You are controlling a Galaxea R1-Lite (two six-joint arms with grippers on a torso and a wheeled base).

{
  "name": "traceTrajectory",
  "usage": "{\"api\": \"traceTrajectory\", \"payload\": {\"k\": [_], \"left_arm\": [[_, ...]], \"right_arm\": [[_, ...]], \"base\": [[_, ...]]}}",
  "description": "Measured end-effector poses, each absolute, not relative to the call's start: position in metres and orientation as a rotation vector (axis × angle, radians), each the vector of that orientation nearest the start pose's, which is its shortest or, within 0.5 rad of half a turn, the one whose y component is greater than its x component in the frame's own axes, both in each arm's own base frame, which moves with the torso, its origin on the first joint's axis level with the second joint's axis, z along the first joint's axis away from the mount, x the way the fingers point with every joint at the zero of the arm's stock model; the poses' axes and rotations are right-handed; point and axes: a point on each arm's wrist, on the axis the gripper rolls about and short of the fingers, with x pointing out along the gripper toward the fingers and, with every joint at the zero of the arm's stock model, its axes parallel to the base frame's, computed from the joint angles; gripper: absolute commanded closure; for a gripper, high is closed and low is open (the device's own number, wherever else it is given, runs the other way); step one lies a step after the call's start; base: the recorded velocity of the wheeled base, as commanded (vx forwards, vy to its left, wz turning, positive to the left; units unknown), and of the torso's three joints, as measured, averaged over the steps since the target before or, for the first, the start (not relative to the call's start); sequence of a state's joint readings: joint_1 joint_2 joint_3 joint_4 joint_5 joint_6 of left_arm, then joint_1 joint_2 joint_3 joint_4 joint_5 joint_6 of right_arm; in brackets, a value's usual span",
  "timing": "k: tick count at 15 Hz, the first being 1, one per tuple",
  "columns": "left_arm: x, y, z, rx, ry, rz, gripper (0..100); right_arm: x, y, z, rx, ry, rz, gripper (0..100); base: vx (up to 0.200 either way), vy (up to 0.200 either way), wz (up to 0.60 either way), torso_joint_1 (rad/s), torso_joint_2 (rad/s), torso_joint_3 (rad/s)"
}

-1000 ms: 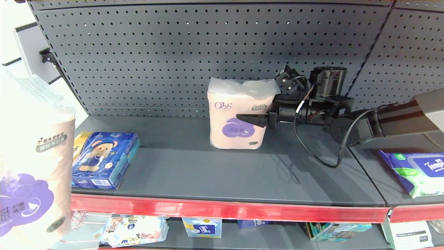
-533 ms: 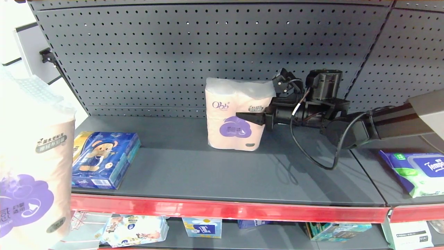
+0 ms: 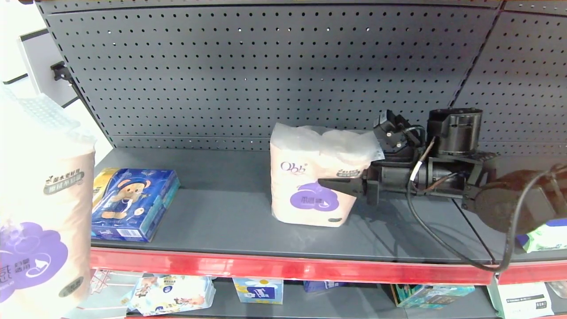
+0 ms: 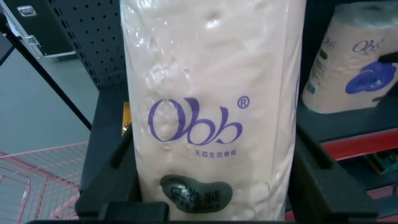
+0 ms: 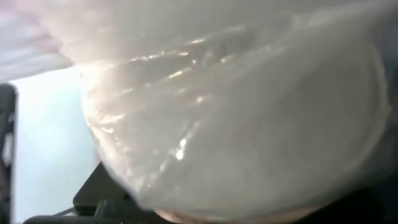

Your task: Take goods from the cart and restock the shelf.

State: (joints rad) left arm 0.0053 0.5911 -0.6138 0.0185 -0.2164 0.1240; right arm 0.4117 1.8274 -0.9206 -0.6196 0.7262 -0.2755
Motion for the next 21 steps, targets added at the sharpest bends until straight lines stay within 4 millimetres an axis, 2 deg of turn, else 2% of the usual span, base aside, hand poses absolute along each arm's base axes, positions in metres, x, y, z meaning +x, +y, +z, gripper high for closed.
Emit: {"api": "traceTrajectory", "payload": {"k": [4, 7, 11, 21], "left_arm": [[0.023, -0.005, 0.247, 0.11, -0.026, -0.211, 100], [0.019, -0.005, 0.246, 0.109, -0.036, -0.211, 100], [0.018, -0.005, 0.241, 0.109, -0.032, -0.211, 100], [0.016, -0.005, 0.237, 0.109, -0.03, -0.213, 100]], "right_arm": [[0.263, 0.144, 0.173, -0.202, 0.167, 1.183, 100], [0.252, 0.141, 0.172, -0.221, 0.16, 1.196, 100], [0.246, 0.141, 0.173, -0.226, 0.153, 1.206, 100], [0.246, 0.14, 0.171, -0.233, 0.168, 1.156, 100]], "base": [[0.0, 0.0, 0.0, 0.0, 0.0, 0.0], [0.0, 0.0, 0.0, 0.0, 0.0, 0.0], [0.0, 0.0, 0.0, 0.0, 0.0, 0.0], [0.0, 0.0, 0.0, 0.0, 0.0, 0.0]]}}
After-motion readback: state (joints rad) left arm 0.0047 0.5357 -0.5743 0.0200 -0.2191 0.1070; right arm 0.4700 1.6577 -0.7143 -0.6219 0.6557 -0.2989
